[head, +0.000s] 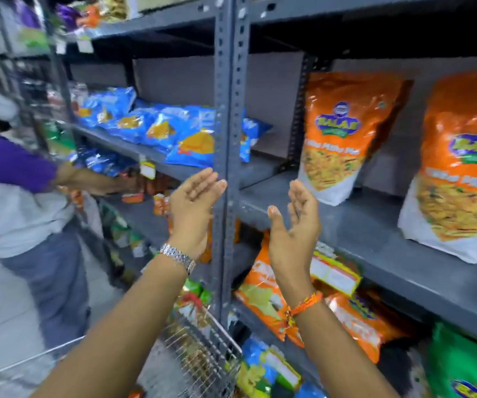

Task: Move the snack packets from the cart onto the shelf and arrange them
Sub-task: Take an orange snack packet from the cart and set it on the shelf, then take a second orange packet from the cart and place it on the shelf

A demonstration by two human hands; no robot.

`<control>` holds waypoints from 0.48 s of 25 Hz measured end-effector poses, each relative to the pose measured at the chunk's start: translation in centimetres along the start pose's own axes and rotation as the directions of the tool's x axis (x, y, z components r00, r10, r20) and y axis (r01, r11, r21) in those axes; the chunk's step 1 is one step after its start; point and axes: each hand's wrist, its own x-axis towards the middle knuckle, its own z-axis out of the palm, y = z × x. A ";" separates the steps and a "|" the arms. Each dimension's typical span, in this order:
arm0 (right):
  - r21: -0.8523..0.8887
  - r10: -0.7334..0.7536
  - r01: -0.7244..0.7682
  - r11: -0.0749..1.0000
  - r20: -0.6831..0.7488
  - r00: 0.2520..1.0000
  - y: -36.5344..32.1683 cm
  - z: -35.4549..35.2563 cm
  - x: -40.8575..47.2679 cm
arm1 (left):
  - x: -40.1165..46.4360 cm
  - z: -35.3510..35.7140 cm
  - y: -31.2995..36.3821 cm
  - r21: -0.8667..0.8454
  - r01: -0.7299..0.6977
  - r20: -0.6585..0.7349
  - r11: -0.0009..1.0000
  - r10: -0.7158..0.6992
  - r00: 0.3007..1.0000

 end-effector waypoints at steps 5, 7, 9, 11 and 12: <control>-0.106 0.251 -0.230 0.967 0.268 0.930 7.5 4.5 -7.3 | -1.1 -14.3 -3.2 0.149 0.115 -0.222 0.982 -0.080 0.972; -0.184 0.392 -0.347 0.919 0.353 0.850 10.6 6.3 -10.5 | -2.2 -20.2 -5.3 0.157 0.216 -0.352 0.964 -0.150 0.924; -0.247 0.507 -0.443 0.862 0.407 0.760 13.4 7.4 -13.2 | -3.7 -25.5 -7.6 0.144 0.314 -0.461 0.938 -0.217 0.860; -0.355 0.597 -0.480 0.802 0.473 0.648 16.8 8.6 -16.3 | -5.6 -30.8 -10.2 0.165 0.426 -0.581 0.890 -0.261 0.771; -0.429 0.636 -0.470 0.771 0.505 0.583 18.7 9.2 -18.1 | -6.7 -33.8 -11.6 0.175 0.475 -0.641 0.862 -0.266 0.720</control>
